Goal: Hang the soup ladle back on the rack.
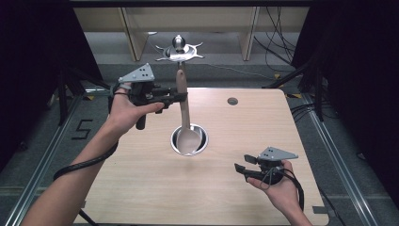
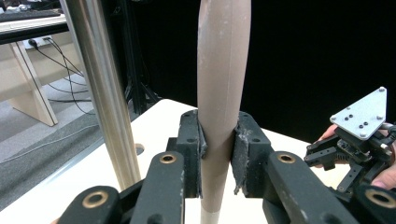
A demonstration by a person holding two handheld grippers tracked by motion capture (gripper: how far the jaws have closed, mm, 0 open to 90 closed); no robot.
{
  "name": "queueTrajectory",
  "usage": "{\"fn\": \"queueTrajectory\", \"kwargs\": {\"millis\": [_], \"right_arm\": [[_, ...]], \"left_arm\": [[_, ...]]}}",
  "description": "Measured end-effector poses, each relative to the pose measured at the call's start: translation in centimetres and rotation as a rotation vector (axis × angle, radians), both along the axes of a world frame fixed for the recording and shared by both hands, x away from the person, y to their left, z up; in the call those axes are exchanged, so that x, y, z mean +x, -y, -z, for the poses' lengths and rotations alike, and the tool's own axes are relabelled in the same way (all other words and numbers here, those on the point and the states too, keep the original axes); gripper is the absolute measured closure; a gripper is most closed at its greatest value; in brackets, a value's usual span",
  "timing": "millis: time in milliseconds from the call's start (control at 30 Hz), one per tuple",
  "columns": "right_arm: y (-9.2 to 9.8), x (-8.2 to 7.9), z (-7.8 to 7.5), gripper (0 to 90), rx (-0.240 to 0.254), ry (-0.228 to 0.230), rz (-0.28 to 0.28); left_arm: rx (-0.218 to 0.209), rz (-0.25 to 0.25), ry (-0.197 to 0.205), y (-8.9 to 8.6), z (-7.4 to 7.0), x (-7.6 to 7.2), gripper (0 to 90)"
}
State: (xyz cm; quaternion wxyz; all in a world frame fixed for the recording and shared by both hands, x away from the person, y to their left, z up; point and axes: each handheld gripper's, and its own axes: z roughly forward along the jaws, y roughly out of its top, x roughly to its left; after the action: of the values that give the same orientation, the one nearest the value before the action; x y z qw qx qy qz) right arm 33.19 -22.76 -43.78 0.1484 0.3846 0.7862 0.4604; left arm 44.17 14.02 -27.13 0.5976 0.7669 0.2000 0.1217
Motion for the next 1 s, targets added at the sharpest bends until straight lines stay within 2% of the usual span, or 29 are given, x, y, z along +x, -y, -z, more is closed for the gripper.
{"fn": "queueTrajectory", "kwargs": {"millis": [200, 433, 467, 533, 700, 867, 967, 1000], "right_arm": [[0.0, 0.0, 0.1, 46.2, 0.010, -0.011, -0.003], [0.1, 0.1, 0.0, 46.2, -0.008, -0.001, -0.002], [-0.1, -0.1, 0.0, 46.2, 0.016, -0.031, 0.006], [-0.1, -0.2, 0.0, 46.1, 0.016, -0.052, 0.009], [-0.1, -0.1, 0.0, 46.1, 0.015, -0.051, 0.008], [-0.2, -0.1, 0.0, 46.1, 0.021, -0.058, 0.011], [-0.3, 0.0, 0.2, 46.1, 0.033, -0.039, 0.007], [-0.3, 0.0, 0.2, 46.1, 0.032, -0.049, 0.007]], "left_arm": [[0.002, 0.012, 0.004, 0.2, -0.6, 0.0, 74.2], [0.008, 0.029, 0.007, 0.4, -1.1, -0.1, 74.2], [0.009, 0.030, 0.007, 0.4, -1.2, -0.1, 74.2], [0.007, 0.034, 0.007, 0.5, -1.3, -0.2, 74.2], [-0.001, 0.049, 0.007, 0.5, -1.9, -0.3, 74.2], [-0.015, 0.061, -0.006, 0.4, -2.1, -0.2, 74.2], [-0.024, 0.064, -0.019, 0.2, -2.1, 0.0, 74.2], [-0.028, 0.063, -0.025, 0.1, -2.1, 0.1, 74.2]]}}
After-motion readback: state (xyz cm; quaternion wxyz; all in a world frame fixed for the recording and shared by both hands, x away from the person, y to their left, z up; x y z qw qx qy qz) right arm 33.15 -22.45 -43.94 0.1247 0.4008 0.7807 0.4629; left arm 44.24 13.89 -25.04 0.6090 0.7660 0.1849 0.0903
